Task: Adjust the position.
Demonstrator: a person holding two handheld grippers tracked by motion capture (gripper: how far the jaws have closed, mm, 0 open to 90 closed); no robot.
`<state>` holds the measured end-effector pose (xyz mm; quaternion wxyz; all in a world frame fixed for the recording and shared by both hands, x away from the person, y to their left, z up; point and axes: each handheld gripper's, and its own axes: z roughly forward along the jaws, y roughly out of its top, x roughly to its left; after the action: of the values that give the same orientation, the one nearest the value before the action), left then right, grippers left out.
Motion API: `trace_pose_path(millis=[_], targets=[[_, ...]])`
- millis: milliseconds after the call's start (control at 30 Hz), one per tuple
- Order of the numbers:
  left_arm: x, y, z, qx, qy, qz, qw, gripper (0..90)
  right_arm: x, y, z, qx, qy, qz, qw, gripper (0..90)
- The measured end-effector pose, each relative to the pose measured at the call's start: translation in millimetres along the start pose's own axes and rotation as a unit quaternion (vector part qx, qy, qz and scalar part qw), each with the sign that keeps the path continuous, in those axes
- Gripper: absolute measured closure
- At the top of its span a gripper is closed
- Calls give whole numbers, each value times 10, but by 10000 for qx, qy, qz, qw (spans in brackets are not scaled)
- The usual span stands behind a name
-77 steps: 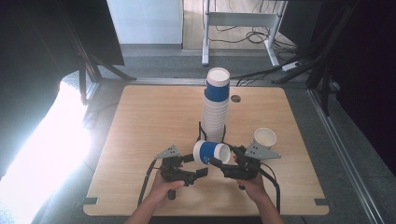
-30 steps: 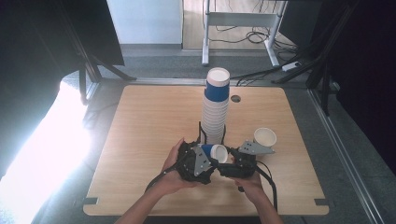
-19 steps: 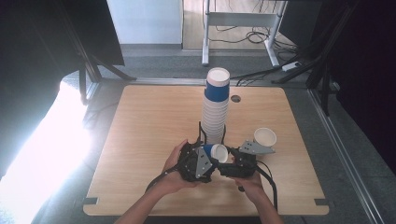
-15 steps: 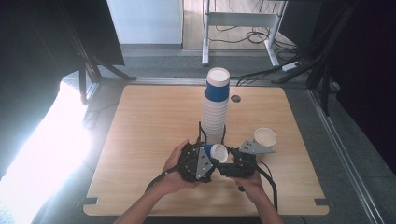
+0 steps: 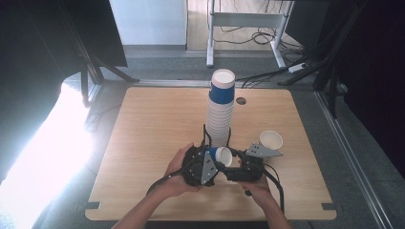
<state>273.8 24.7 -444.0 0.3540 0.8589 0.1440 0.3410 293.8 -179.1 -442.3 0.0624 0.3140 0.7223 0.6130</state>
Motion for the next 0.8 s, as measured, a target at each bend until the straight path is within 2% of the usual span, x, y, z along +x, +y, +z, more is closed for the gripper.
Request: trace_pose_path(millis=[267,400,500,567,667,800], targets=[[-38,-80,27,312,45,387,9988,182,-47,55,-109,238,-49,-188,9995,170],[-54,-137,42,389,24,415,9984,183,-65,81,-136,481,20,-347,9982,175],[-77,-175,62,545,114,665,9962,183,-78,123,-152,730,40,-549,9958,186],[-99,-189,74,594,160,775,9951,184,-97,181,-162,978,106,-606,9933,186],[-129,-198,85,619,194,865,9941,184,-121,276,-136,1440,168,-676,9871,186],[-179,-206,104,555,254,867,9944,184,-165,362,-34,2127,247,-717,9742,186]])
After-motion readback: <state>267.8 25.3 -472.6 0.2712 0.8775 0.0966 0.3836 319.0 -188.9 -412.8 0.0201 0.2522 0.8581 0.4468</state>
